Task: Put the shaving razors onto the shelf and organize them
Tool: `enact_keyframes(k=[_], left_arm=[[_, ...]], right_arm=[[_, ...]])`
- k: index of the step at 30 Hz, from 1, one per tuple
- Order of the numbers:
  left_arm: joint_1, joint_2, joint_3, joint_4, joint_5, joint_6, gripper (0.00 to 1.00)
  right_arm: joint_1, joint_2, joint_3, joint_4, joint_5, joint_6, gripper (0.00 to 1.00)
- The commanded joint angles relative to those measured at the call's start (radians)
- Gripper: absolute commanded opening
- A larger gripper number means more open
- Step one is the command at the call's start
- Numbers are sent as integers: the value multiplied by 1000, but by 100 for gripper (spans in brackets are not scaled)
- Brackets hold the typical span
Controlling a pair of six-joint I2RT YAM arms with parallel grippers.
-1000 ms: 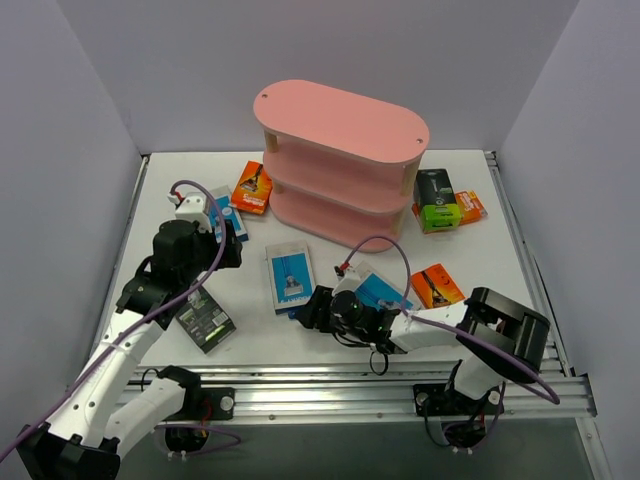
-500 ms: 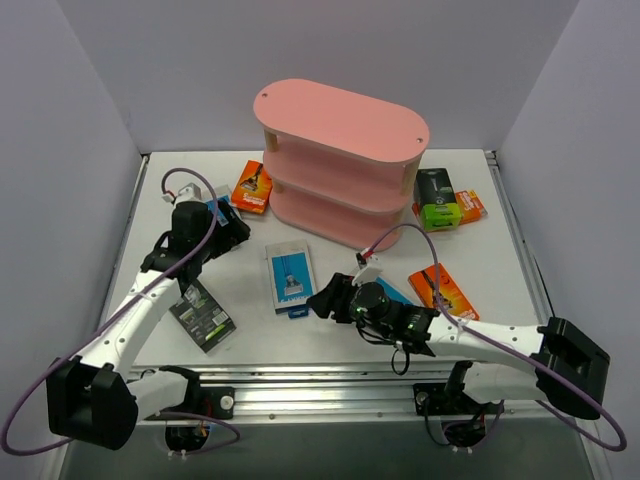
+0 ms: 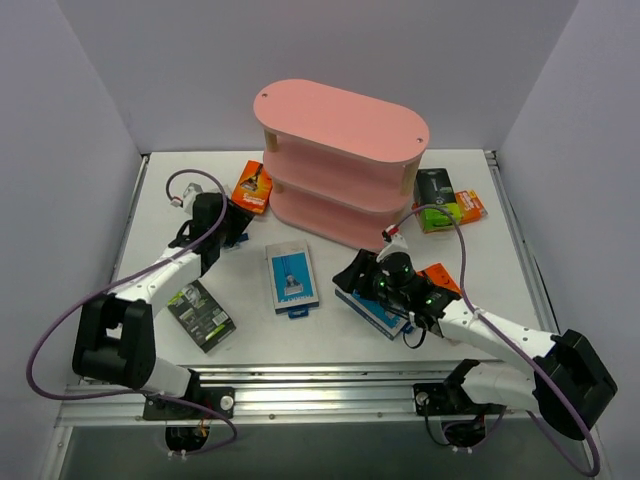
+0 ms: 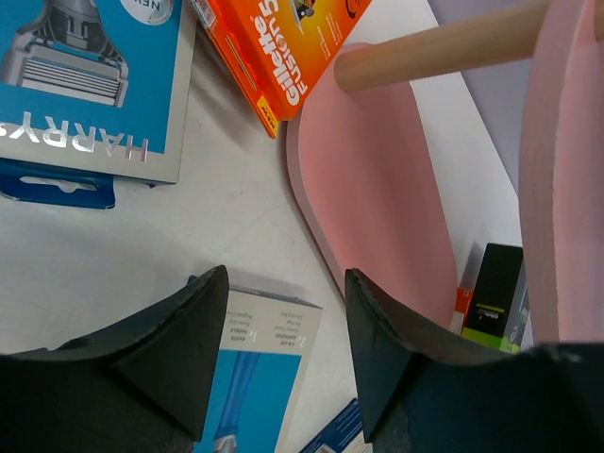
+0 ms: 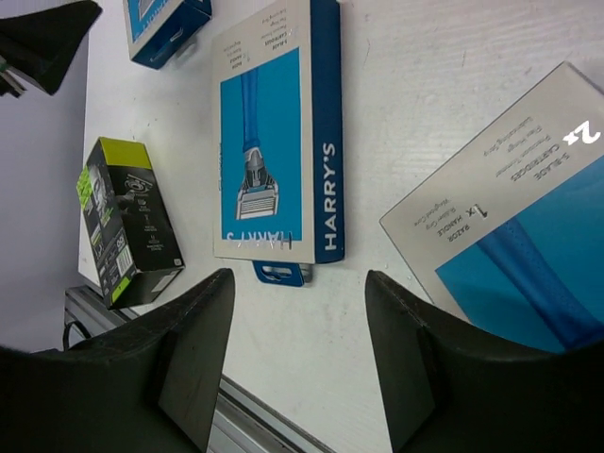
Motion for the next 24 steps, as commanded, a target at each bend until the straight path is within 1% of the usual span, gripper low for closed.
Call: enact_keyframes(k=[1, 4, 7, 12, 15, 17, 18, 24], left_arm=[[5, 56, 51, 146, -26, -97, 60], [2, 117, 79, 174, -38, -120, 59], [-6, 166, 108, 185, -71, -122, 61], [-9, 237, 131, 231, -111, -133, 61], [-9, 275, 137, 260, -135, -136, 57], [-9, 297, 148, 274, -140, -136, 49], [-9, 317, 156, 274, -143, -134, 48], [-14, 381, 182, 274, -149, -143, 48]], right_arm=[[-81, 15, 58, -12, -113, -60, 54], [-139, 25, 70, -16, -145, -101, 53], [-203, 54, 82, -24, -195, -137, 53], [-266, 116, 104, -24, -278, -177, 53], [-299, 142, 121, -26, -309, -203, 54], [-314, 157, 128, -27, -326, -216, 54], [-331, 172, 139, -27, -332, -227, 54], [-382, 222, 142, -16, -372, -253, 55]])
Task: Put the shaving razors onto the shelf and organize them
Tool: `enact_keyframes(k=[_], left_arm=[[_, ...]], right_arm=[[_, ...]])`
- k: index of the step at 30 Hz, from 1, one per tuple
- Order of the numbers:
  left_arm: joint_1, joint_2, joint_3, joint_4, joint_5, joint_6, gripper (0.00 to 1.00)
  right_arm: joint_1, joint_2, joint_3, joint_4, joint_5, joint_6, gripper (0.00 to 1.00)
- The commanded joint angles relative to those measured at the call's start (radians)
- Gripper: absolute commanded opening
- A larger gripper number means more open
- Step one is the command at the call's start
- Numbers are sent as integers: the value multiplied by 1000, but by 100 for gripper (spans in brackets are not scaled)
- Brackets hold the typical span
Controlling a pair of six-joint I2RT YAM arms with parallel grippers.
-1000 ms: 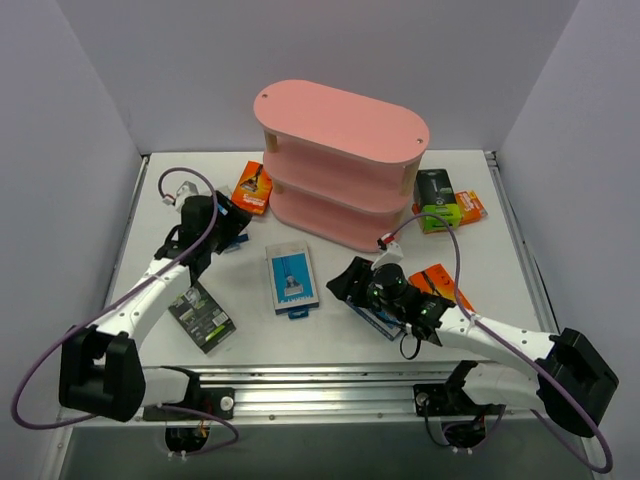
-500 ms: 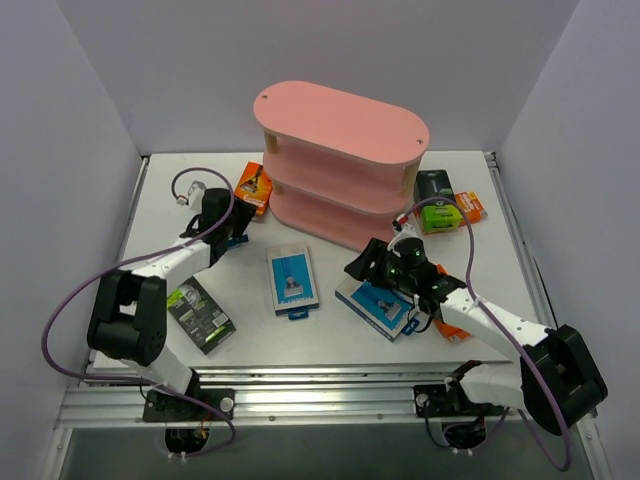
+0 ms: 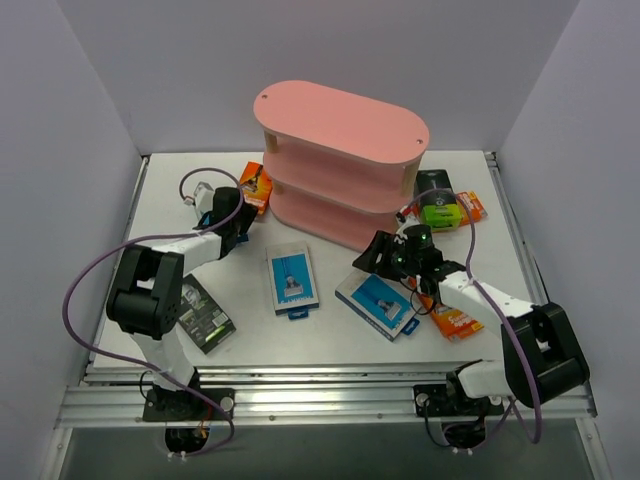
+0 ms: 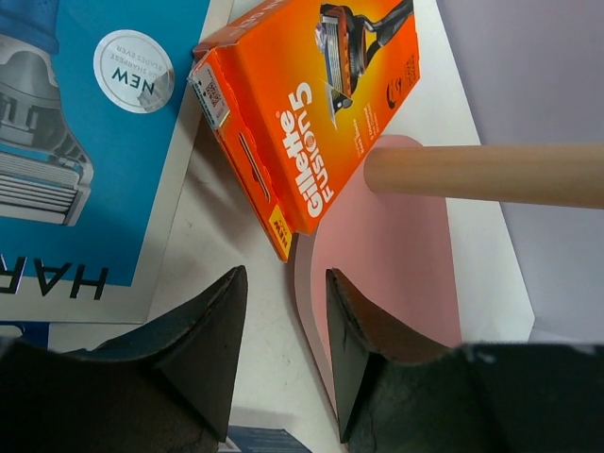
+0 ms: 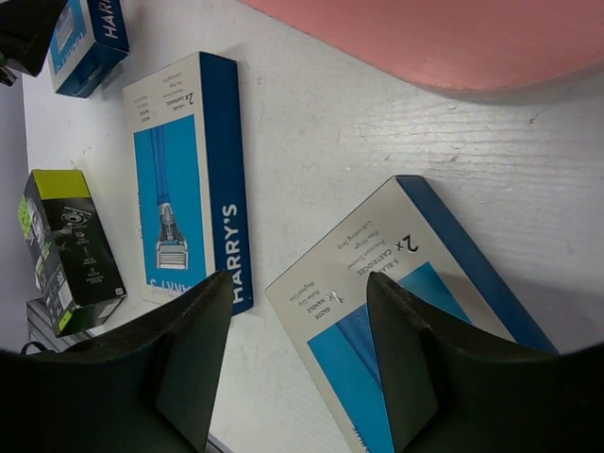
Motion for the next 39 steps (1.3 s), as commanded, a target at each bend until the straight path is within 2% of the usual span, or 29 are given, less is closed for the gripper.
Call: enact_keyframes(k=[1, 14, 21, 39], left_arm=[[-7, 28, 51, 68, -34, -24, 48], [0, 102, 90, 143, -104, 46, 46], [3, 128, 89, 143, -96, 31, 45], [9, 88, 66, 89, -104, 13, 42]], right_arm=[[-22, 21, 26, 11, -52, -37, 54], [-39, 57, 27, 20, -67, -84, 57], [-43, 77, 26, 28, -75, -86, 57], [-51, 110, 20, 44, -78, -84, 57]])
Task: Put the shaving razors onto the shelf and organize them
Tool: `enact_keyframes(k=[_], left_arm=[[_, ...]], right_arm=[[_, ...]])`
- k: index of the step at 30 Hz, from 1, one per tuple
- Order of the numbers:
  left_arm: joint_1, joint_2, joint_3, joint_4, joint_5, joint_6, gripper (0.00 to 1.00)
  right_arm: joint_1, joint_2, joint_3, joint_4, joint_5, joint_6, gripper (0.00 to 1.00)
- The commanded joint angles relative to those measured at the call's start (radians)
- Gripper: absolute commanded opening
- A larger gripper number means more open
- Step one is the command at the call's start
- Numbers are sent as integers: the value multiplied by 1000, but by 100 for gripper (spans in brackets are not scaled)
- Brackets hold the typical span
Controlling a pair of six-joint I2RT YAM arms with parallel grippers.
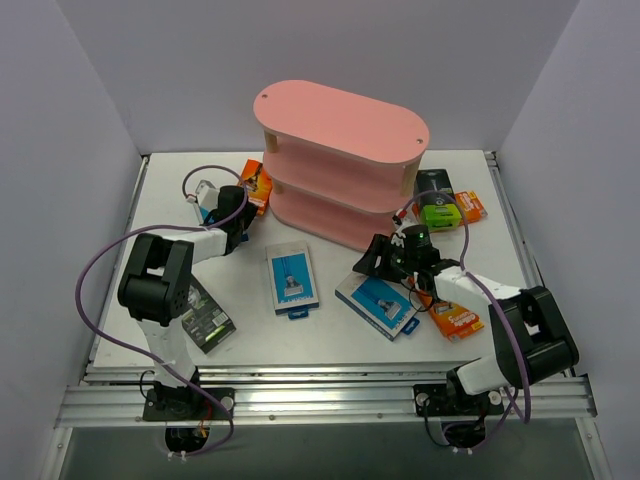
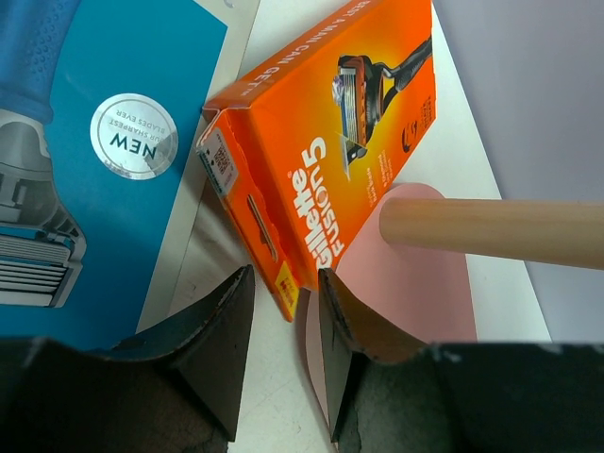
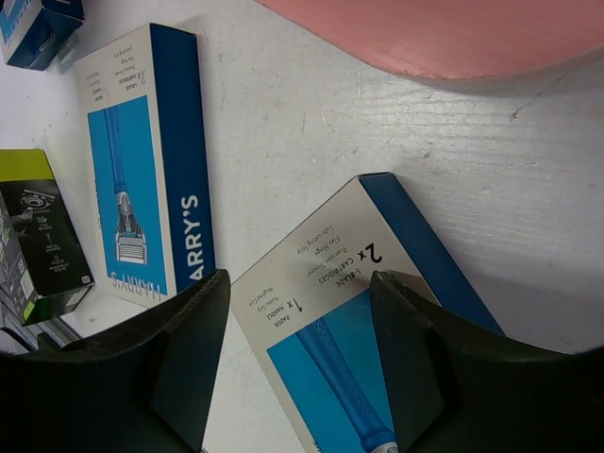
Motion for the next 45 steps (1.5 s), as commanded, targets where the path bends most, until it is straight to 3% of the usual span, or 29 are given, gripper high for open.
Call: enact_keyframes(k=[1, 24, 35, 45], left_arm=[[9, -41, 4, -4, -26, -15, 42], [32, -22, -2, 27, -18, -9, 46], [33, 21, 27, 31, -1, -4, 39], [33, 53, 32, 71, 2, -10, 39]], right_arm=[[-7, 5, 18, 17, -15, -15, 57], [-6, 34, 20, 31, -18, -15, 57], [-9, 48, 23, 32, -18, -17, 57], [-9, 68, 20, 46, -21, -15, 57]])
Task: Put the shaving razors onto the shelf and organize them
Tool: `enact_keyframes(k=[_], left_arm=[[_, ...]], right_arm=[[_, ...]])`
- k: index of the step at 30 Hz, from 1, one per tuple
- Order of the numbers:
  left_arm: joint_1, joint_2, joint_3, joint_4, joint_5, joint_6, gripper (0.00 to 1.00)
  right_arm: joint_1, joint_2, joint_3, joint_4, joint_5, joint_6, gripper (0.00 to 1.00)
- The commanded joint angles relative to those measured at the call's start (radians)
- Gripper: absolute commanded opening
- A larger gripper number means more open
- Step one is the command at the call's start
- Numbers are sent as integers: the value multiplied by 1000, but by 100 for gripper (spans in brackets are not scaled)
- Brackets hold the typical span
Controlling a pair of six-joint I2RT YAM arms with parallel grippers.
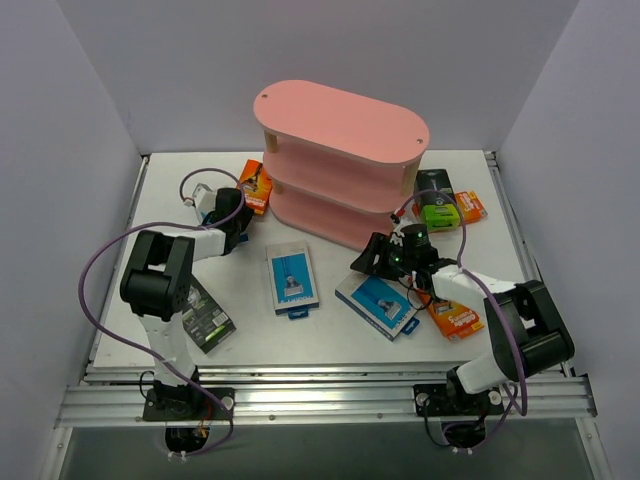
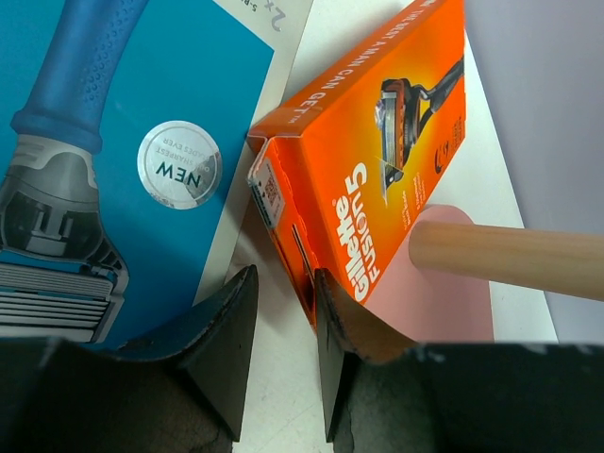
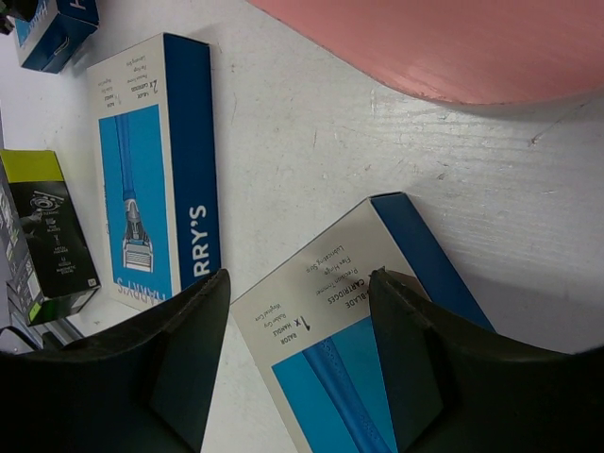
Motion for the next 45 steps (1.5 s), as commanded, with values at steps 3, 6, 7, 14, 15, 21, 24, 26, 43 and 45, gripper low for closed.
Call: enact_keyframes(k=[3, 6, 7, 14, 15, 21, 24, 26, 43, 45], left_arm=[[9, 33, 38, 68, 1, -8, 39], [8, 45, 35, 89, 1, -9, 36], [9, 48, 26, 112, -11, -9, 35], [4, 44, 9, 171, -45, 4, 31], [5, 45, 12, 174, -46, 9, 30], [5, 65, 34, 171, -43, 21, 16], [5, 64, 24, 175, -43, 11, 4], [5, 52, 18, 175, -43, 6, 2], [56, -218, 72, -114, 52, 158, 2], [64, -261, 72, -148, 78, 169, 2]], right_arm=[[-9, 29, 19, -13, 2, -16, 57], [-13, 36, 20, -14, 2, -16, 57], [-13, 37, 19, -11, 1, -16, 57], [-14, 57, 20, 0, 1, -13, 57], [-14, 59, 20, -2, 1, -13, 57], [-20, 65, 23, -5, 1, -14, 56], [-23, 65, 25, -6, 1, -16, 56], [-23, 62, 25, -8, 1, -16, 56], [-23, -62, 36, -62, 21, -33, 56], [-25, -73, 37, -72, 22, -33, 56]])
